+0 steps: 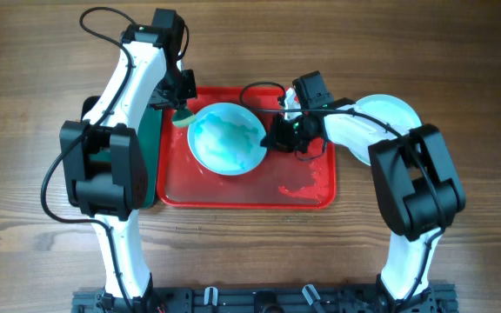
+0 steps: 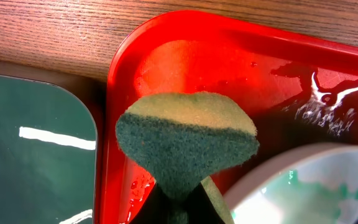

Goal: Clean dirty plates on tray and stack at the side

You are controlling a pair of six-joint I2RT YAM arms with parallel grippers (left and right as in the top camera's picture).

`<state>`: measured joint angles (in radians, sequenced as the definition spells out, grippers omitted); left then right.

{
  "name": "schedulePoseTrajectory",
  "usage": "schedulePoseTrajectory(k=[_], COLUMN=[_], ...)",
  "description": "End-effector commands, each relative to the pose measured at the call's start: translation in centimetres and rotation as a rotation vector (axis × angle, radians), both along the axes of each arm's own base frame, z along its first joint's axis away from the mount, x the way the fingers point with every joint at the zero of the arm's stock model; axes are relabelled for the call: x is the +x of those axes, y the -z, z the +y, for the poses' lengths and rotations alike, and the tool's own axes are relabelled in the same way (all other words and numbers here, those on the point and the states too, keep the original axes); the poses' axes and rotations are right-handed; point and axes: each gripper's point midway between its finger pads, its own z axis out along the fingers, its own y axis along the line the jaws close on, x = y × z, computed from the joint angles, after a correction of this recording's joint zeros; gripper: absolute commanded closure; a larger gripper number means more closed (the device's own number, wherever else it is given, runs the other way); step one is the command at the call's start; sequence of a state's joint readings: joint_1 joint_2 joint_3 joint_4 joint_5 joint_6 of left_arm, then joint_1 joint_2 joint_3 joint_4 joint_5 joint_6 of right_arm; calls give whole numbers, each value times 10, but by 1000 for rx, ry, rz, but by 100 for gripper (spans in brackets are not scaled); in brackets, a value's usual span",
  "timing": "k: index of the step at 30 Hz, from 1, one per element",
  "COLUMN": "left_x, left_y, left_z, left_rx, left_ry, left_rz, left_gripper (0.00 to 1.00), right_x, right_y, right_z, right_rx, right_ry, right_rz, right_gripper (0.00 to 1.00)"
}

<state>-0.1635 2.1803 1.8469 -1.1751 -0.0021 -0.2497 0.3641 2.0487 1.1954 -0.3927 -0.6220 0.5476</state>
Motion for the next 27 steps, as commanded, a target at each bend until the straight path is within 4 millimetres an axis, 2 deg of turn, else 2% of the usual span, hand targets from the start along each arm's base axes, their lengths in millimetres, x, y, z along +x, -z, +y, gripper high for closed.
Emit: schedulePoseTrajectory(k=[1, 3, 5, 8, 12, 15, 20, 27], left_x=[8, 8, 9, 8, 7, 7, 6, 6], left_y=[-15, -15, -15, -15, -15, -15, -15, -15], left_z=[2, 2, 1, -1, -8, -10, -12, -12], left_rx=[7, 7, 6, -10, -49, -60, -67, -67], left_ry=[-22, -22, -22, -20, -17, -16, -14, -13], left_rz=[-49, -50, -52, -51, -44, -41, -40, -39], left_gripper=[93, 92, 91, 94, 96, 96, 96, 96], right_x=[11, 16, 22, 24, 18, 7, -7, -31], right_y=[-23, -46, -83, -131, -186, -212, -229, -269], right_z=[-34, -54, -86, -121, -155, -171, -164, -129], right_rx=[-208, -312, -455, -602, -776, -917, -1088, -1328], right_ry=[43, 83, 156, 230, 284, 311, 249, 140], right_rz=[-125, -203, -318, -466, -634, -713, -802, -1033], right_gripper=[96, 96, 96, 96, 96, 96, 96, 96])
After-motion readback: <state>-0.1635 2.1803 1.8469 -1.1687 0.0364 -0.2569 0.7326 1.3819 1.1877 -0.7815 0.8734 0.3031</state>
